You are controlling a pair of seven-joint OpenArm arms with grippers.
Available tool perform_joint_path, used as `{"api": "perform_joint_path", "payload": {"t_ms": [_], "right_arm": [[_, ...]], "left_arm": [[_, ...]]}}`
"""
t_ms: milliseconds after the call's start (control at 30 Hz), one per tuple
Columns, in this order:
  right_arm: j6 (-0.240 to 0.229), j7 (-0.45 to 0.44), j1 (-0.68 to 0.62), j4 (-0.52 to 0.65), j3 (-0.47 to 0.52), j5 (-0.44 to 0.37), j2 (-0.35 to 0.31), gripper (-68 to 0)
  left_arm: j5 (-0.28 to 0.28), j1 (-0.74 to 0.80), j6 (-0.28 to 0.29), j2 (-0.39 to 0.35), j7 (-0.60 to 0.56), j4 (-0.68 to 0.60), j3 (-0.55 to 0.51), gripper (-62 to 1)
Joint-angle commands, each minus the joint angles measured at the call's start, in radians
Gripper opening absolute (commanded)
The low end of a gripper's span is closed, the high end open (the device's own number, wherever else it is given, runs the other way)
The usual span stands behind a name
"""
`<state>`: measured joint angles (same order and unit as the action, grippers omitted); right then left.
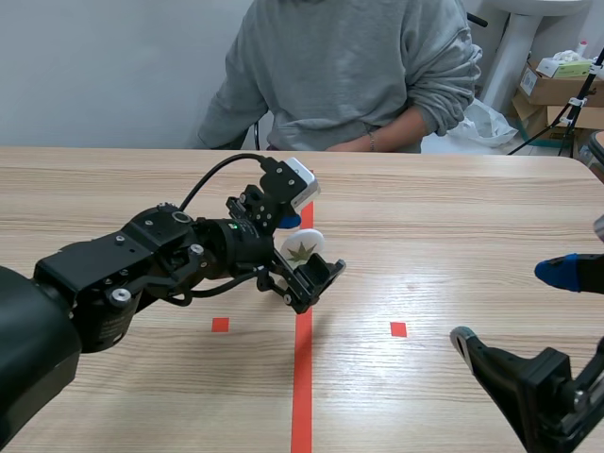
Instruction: Do the leaf sorting experiment
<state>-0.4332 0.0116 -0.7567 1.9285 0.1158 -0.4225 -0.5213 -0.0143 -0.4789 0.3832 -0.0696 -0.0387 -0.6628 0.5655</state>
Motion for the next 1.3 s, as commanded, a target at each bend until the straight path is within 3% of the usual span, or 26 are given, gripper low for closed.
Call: {"api": "perform_joint_path", "payload": {"t_ms": [0, 133, 300, 600, 800, 1000, 1267], "right_arm": [[0.002, -0.011, 0.011, 0.002, 0.007, -0.007, 0.001, 0.4], [0.002, -0.011, 0.011, 0.002, 0.007, -0.007, 0.001, 0.4], [0.002, -0.011, 0.011, 0.002, 0.007, -0.007, 0.001, 0.4], [0.002, -0.011, 0.011, 0.002, 0.007, -0.007, 0.001, 0.4], [0.002, -0.011, 0.011, 0.002, 0.007, -0.007, 0.001, 0.4], [0.002, -0.011, 0.011, 0.002, 0.007, -0.007, 0.001, 0.4], [0.002, -0.011, 0.011, 0.002, 0.007, -0.007, 0.001, 0.4]], "left_arm": [[-0.006, -0.012, -0.005, 0.003, -0.018, -0.010, -0.002, -2.8], [-0.006, -0.011, -0.005, 0.000, -0.021, -0.005, -0.002, -3.0], [-0.014, -0.011, -0.005, 0.000, -0.021, -0.005, -0.002, -19.4], [-0.021, -0.011, -0.005, 0.000, -0.027, -0.005, -0.002, -39.4], [-0.021, -0.011, -0.005, 0.000, -0.039, -0.005, -0.002, -43.4], [-0.021, -0.011, -0.005, 0.000, -0.048, -0.005, -0.002, -55.1], [-0.019, -0.011, -0.003, -0.001, -0.054, -0.006, -0.004, -56.9]]}}
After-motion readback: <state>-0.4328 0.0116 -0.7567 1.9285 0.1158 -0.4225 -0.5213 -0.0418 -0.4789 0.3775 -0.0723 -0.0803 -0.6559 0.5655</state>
